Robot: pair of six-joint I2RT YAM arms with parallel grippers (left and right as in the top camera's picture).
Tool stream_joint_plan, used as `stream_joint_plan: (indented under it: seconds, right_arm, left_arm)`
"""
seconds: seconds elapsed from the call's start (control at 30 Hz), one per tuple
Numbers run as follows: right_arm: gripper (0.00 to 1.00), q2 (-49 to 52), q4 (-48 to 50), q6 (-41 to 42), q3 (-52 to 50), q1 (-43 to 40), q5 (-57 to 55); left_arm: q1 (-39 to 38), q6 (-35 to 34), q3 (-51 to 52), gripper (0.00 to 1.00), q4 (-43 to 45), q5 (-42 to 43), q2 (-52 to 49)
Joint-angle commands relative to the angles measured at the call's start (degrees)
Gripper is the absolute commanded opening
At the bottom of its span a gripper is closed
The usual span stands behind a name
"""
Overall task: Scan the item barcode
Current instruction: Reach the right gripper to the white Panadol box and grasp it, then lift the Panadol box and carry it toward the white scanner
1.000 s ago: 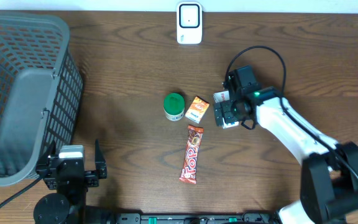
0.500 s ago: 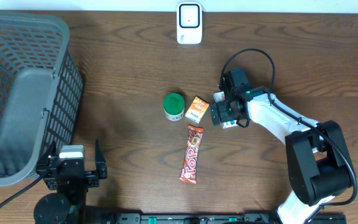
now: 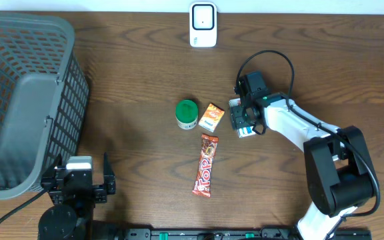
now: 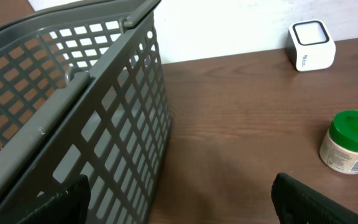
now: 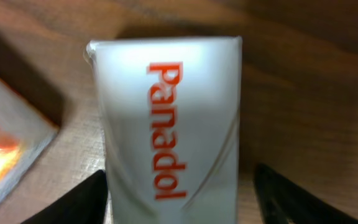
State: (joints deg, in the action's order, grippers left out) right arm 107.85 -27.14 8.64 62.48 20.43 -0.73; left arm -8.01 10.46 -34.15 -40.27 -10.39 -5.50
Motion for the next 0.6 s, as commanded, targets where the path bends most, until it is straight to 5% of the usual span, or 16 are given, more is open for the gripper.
stream_joint_plan:
  seconds: [0.0, 0.57]
  right_arm:
    - [0.66, 3.85, 0.52, 1.79, -0.02, 0.13, 1.2]
    - [0.36, 4.0, -6.29, 2.03, 5.11, -1.03, 18.23]
  left_arm:
    - [0.22, -0.5, 0.13, 0.92, -0.04, 0.35, 0.28]
    - [0.22, -0.5, 0.13, 0.92, -0.04, 0.35, 0.28]
